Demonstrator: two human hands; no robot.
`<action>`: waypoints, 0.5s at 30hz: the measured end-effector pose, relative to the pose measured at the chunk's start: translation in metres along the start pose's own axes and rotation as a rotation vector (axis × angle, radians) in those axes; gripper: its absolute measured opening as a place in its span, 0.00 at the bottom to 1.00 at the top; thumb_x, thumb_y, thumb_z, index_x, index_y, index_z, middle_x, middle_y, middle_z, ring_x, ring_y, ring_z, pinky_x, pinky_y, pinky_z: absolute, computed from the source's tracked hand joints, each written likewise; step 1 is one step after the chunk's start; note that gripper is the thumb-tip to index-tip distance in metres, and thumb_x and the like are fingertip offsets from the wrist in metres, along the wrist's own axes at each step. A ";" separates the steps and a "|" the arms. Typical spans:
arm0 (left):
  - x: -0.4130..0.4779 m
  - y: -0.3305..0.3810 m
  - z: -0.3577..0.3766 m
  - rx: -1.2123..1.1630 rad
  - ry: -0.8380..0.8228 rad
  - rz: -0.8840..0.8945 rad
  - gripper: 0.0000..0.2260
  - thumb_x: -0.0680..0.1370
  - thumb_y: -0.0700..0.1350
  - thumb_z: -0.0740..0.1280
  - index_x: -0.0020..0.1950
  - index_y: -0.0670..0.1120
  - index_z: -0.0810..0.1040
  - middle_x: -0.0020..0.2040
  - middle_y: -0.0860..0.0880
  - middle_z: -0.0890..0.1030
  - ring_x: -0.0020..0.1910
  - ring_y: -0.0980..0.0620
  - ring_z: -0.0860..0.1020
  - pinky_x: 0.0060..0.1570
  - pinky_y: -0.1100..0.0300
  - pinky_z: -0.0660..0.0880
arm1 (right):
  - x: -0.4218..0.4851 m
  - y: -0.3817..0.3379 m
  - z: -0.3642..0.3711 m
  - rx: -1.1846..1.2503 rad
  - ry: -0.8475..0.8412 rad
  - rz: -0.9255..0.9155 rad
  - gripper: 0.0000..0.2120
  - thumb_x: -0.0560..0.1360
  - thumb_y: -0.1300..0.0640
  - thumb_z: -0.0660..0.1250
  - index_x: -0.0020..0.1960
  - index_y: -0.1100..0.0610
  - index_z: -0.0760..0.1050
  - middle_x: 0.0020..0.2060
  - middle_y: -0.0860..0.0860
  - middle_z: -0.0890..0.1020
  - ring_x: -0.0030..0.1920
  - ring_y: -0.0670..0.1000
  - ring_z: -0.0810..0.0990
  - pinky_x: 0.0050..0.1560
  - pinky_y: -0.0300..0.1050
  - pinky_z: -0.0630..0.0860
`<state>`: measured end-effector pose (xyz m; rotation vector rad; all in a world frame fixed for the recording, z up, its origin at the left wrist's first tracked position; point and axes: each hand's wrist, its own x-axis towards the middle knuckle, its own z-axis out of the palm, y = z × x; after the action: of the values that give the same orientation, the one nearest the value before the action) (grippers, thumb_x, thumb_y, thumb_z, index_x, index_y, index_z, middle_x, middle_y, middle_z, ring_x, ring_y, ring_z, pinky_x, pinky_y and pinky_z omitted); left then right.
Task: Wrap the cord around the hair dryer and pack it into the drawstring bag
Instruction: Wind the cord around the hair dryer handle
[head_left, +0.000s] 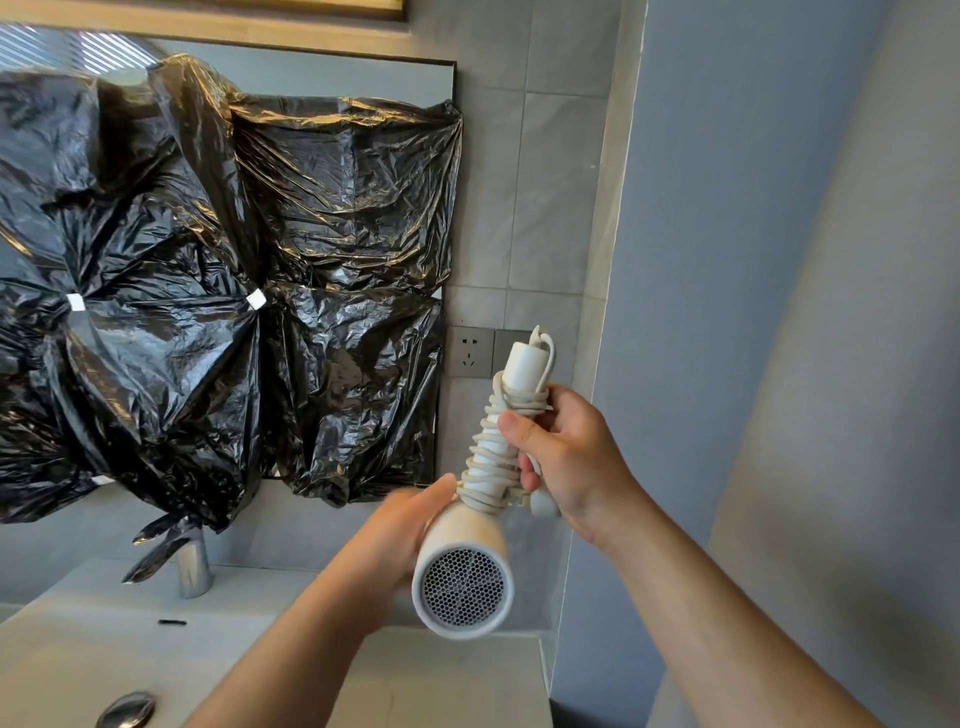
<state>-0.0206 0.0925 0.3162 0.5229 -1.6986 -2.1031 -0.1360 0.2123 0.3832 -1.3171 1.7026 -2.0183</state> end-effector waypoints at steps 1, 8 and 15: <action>0.002 0.002 -0.003 0.118 0.090 0.143 0.27 0.73 0.57 0.72 0.67 0.45 0.74 0.62 0.43 0.77 0.59 0.47 0.77 0.58 0.53 0.72 | 0.000 0.000 0.000 -0.001 -0.004 0.010 0.04 0.75 0.64 0.69 0.48 0.61 0.74 0.24 0.52 0.73 0.21 0.48 0.69 0.24 0.40 0.68; 0.000 0.016 0.004 0.242 -0.256 0.503 0.13 0.76 0.42 0.68 0.60 0.43 0.78 0.48 0.44 0.83 0.46 0.48 0.79 0.47 0.57 0.76 | -0.003 -0.001 0.008 0.051 -0.101 0.127 0.10 0.73 0.63 0.71 0.54 0.61 0.77 0.31 0.53 0.78 0.25 0.46 0.72 0.24 0.42 0.70; 0.003 0.004 0.002 0.008 -0.178 0.510 0.13 0.76 0.41 0.65 0.60 0.39 0.78 0.48 0.40 0.84 0.43 0.48 0.81 0.41 0.59 0.77 | -0.008 -0.009 0.002 -0.158 -0.197 0.042 0.20 0.74 0.67 0.68 0.64 0.57 0.76 0.55 0.50 0.82 0.34 0.45 0.82 0.38 0.38 0.79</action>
<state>-0.0242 0.0915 0.3208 -0.0994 -1.7089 -1.8067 -0.1261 0.2191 0.3870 -1.4609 1.8111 -1.6978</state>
